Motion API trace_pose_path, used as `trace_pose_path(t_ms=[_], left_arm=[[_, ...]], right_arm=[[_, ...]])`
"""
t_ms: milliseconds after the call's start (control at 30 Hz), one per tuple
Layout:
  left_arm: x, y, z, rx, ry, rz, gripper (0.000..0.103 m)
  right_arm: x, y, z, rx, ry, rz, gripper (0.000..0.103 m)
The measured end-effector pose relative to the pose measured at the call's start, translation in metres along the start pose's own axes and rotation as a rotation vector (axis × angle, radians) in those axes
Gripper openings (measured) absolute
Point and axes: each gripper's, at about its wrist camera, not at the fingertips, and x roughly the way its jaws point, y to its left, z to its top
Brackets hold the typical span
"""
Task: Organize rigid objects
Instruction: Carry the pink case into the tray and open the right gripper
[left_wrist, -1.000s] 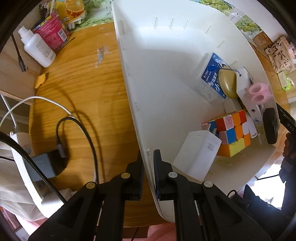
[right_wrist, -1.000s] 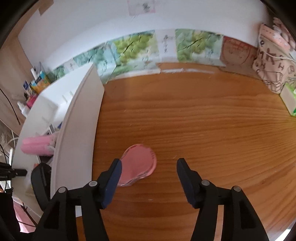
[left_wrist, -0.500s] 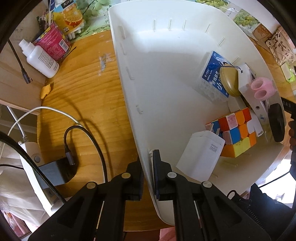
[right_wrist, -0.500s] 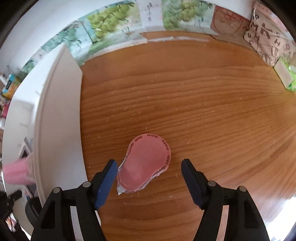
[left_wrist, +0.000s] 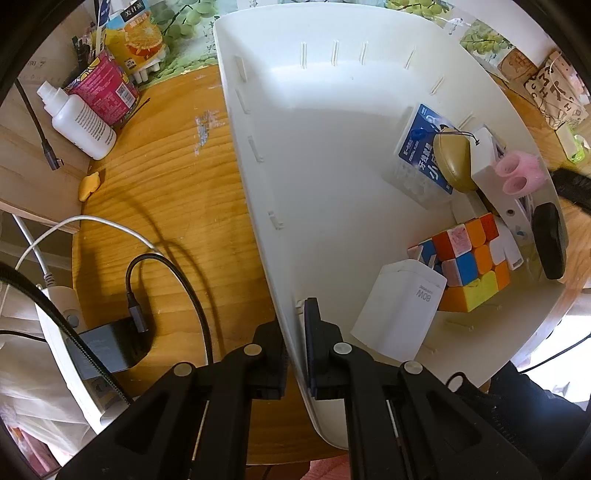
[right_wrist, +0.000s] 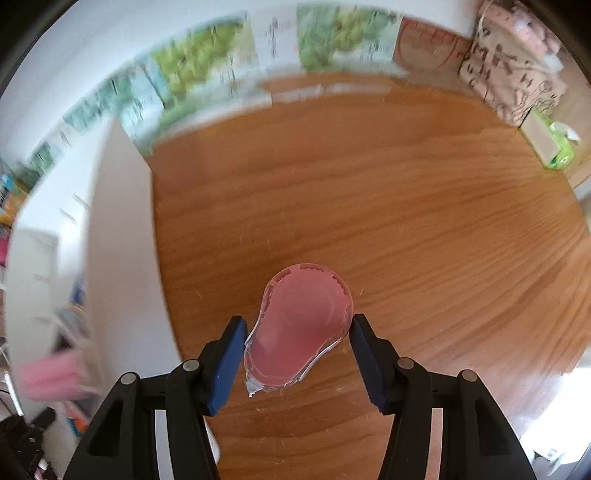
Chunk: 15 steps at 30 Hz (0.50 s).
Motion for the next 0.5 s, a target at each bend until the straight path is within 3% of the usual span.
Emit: trace_pose_path(t_ms=[233,367,500], left_arm=[[-0.005,0.004,-0.008,-0.025,-0.03,-0.01,0.008],[-0.012,0.008,-0.016,-0.053,-0.059,-0.041,0.009],[-0.025,0.015,-0.03,-0.119,-0.091,-0.082,0.01]], right_arm=[[-0.075,0.016,0.007,-0.063,-0.255,0.159,0.058],[-0.108,0.048,0.0,-0.22,-0.406,0.3,0.058],[-0.122,0.087,-0.014,-0.394,-0.471,0.444,0.058]])
